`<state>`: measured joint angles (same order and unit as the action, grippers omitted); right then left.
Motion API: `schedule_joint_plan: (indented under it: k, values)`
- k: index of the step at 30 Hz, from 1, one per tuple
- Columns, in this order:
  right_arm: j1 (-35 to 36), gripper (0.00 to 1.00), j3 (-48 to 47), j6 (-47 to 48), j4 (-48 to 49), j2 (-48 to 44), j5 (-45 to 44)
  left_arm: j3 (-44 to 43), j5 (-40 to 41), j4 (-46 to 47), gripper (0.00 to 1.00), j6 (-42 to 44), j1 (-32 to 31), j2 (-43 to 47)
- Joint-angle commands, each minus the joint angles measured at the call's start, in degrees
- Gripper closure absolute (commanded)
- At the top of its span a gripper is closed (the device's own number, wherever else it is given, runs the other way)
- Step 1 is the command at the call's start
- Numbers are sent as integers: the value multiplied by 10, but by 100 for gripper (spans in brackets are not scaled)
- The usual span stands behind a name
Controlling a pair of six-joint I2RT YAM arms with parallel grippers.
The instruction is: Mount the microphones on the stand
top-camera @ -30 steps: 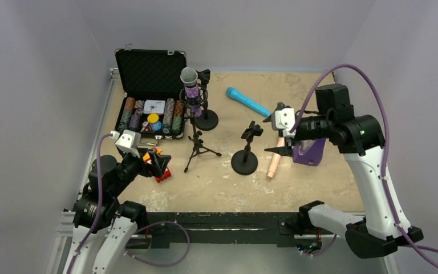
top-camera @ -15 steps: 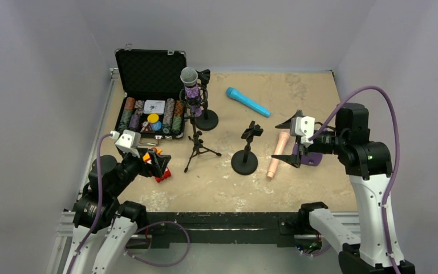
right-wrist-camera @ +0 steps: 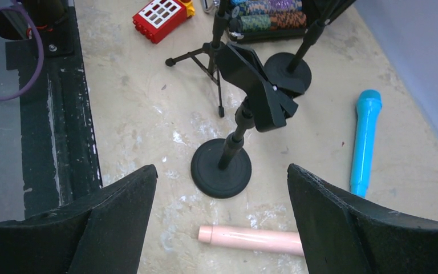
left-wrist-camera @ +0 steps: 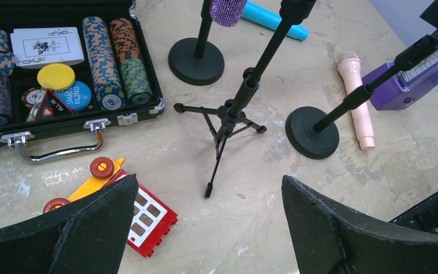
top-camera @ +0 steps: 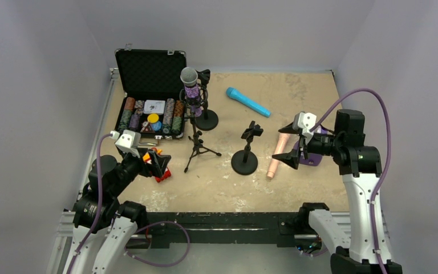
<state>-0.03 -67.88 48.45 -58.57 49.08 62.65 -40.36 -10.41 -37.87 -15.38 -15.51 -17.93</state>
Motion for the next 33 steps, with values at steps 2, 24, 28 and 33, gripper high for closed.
schedule_joint_plan:
  k: [2,24,28,33]
  values:
    - [-34,13,32,-41,31,-6,32,1,2,11,1,9,0,1]
    - [-85,13,166,-123,144,13,1,2,3,12,0,9,0,1]
    - [-84,14,171,-119,141,35,13,1,4,12,1,9,0,1]
    - [-85,14,170,-119,142,55,14,2,5,12,1,10,0,1]
